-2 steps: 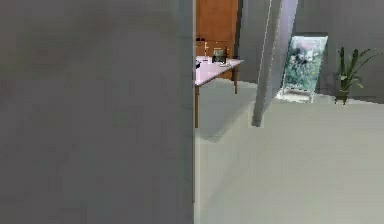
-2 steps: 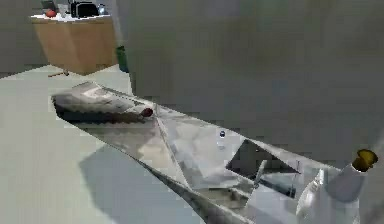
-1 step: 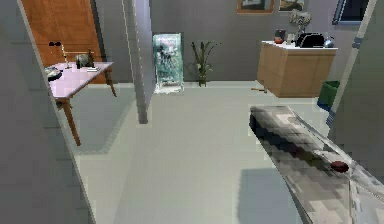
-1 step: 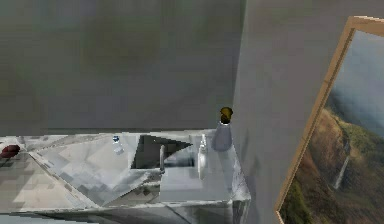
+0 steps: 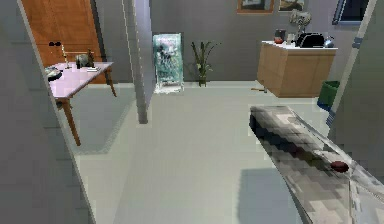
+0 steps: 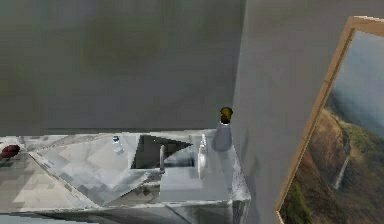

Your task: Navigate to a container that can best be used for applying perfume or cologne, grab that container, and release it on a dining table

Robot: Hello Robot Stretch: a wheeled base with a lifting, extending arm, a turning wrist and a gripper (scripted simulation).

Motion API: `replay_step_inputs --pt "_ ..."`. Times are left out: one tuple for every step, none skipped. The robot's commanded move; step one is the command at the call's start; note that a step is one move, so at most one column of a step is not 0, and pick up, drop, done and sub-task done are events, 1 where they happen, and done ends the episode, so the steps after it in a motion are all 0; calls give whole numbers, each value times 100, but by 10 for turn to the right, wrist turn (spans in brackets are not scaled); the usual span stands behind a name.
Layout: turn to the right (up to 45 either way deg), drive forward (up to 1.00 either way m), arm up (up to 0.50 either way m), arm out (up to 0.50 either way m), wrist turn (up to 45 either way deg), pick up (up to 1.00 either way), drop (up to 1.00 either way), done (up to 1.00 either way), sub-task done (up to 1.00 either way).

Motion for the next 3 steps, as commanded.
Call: replay_step_inputs --pt "0 0 24 0 0 0 0 0 0" --pt "0 0 0 36 0 0 0 0 0" --pt "0 0 0 0 450 0 0 0 0"
